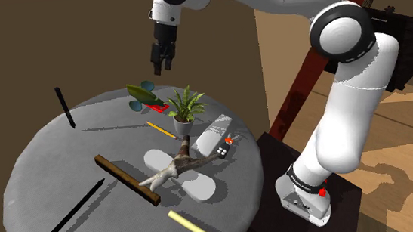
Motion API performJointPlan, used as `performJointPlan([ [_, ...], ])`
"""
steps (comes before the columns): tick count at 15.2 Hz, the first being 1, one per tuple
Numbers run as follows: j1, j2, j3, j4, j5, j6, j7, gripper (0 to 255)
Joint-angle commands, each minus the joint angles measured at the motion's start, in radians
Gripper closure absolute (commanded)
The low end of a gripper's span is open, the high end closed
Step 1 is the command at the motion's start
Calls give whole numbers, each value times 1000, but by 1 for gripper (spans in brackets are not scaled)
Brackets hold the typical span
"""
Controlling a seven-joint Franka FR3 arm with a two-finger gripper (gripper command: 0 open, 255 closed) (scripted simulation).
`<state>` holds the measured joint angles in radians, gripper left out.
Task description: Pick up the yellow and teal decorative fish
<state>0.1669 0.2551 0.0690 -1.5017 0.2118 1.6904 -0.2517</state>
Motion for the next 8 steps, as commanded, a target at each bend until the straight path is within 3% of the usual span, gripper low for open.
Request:
performJointPlan([
  [1,8,78,13,102,16,-27,-9,0],
  [3,15,142,24,192,25,-55,-11,0],
  [8,16,138,24,119,28,11,-27,0],
])
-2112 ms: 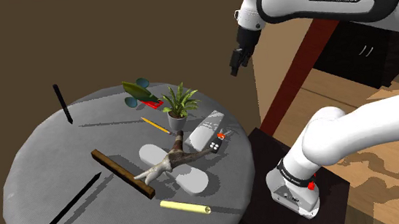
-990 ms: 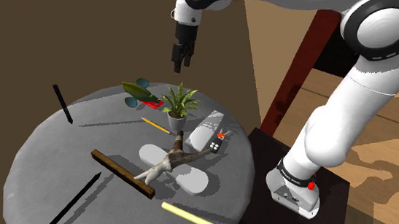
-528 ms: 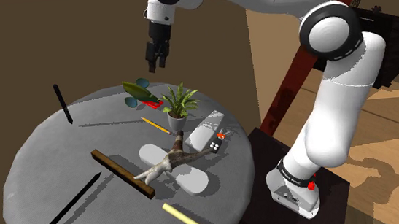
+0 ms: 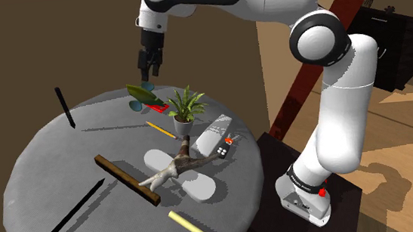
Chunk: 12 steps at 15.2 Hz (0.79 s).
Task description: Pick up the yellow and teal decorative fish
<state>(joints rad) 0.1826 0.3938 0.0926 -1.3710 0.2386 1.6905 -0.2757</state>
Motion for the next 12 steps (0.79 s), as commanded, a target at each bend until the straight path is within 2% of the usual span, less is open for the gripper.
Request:
performJointPlan([
  [1,0,-1,0,-25,1,24,-6,0],
  [4,1,0,0,-45,2,44,-11,0],
  [5,0,-2,0,-50,2,47,-12,255],
  [12,0,-2,0,-51,2,48,-13,255],
])
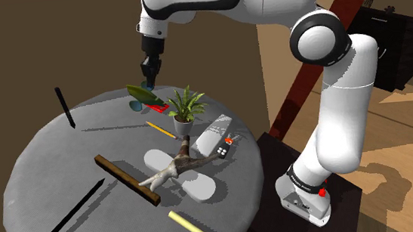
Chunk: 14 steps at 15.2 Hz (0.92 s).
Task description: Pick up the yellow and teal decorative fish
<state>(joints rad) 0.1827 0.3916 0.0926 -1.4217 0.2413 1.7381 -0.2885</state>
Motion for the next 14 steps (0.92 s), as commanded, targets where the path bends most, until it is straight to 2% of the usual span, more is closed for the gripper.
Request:
performJointPlan([
  [1,0,0,0,0,0,0,0,255],
  [14,-1,16,2,186,-6,-166,41,255],
])
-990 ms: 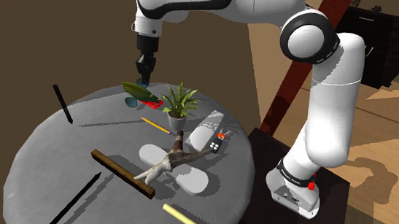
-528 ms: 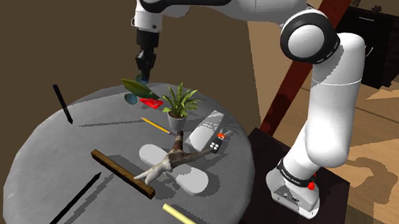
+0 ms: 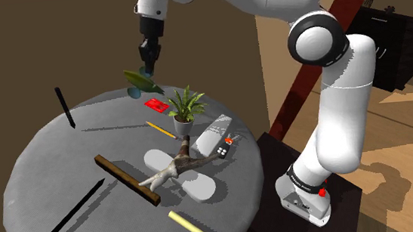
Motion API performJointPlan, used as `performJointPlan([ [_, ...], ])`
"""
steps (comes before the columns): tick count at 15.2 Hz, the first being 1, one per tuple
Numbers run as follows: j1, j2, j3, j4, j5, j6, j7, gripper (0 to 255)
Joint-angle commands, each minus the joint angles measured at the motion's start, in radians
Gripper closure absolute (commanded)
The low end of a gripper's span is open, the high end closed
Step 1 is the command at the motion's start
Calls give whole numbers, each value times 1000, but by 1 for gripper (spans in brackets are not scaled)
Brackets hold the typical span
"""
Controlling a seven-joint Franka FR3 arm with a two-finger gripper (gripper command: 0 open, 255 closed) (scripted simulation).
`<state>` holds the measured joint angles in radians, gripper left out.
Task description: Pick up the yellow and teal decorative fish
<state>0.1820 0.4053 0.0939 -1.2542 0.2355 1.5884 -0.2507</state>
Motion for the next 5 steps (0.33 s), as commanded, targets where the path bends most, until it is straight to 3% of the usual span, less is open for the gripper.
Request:
performJointPlan([
  [1,0,6,0,38,0,-31,7,255],
  [5,-1,15,1,80,-1,-63,15,255],
])
